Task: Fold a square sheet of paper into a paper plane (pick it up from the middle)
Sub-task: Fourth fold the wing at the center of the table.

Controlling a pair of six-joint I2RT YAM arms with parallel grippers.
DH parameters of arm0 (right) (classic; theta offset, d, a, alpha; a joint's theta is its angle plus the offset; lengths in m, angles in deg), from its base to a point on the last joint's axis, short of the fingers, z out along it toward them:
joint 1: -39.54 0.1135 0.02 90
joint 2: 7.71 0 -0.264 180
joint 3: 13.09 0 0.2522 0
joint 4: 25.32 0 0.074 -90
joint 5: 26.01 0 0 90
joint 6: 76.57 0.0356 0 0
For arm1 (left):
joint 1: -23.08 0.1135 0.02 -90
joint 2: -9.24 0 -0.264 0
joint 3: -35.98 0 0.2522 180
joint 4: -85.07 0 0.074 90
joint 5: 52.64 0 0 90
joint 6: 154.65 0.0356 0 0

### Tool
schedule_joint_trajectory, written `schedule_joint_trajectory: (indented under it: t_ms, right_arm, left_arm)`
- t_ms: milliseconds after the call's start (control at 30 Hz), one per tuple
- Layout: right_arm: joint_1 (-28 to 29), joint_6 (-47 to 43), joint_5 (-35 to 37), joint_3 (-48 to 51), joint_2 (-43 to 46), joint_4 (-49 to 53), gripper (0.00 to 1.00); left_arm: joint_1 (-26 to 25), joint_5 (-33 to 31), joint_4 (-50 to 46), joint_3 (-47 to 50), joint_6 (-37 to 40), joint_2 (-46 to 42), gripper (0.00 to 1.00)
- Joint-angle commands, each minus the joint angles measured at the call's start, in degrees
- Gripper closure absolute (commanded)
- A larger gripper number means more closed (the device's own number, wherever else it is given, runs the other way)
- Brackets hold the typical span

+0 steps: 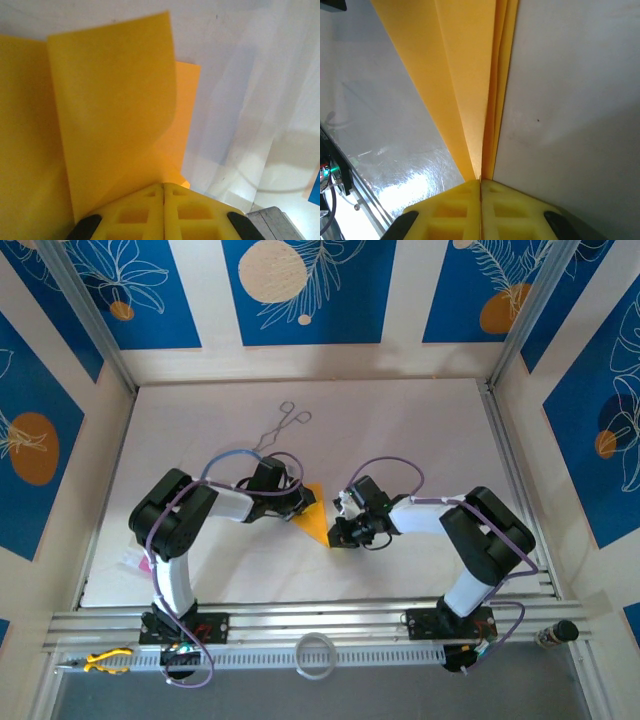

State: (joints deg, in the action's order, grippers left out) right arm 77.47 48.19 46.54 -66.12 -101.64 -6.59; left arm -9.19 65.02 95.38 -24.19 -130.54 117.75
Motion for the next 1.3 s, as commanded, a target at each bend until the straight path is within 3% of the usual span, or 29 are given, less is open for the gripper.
schedule_joint_trajectory:
  t_ms: [0,400,667,900,1267]
  right_arm:
    - [0.6,-1.6,1.6,1.1,0.7,8.0,0.94]
    - [-1.3,3.1,2.5,0.7,10.9,4.6,0.82]
    - [-0.5,8.6,-3.0,-3.6,4.1,-3.5,0.95]
    - [0.7,9.0,-0.3,-7.1,-2.4,-3.3,0.97]
    - [1.1,6.9,0.5,2.2,-2.3,-4.1,0.97]
  left_arm:
    - [-0.2,-1.9,-2.0,1.9,-0.6,1.7,0.91]
    - [-1.9,-6.7,1.5,5.2,-4.3,-0.4,0.93]
    - [-2.3,-7.3,2.9,6.2,-5.3,-0.4,0.93]
    - [-2.3,-7.1,2.1,5.8,-4.6,-0.5,0.93]
    - [-2.1,-7.2,0.5,5.1,-3.7,-0.8,0.93]
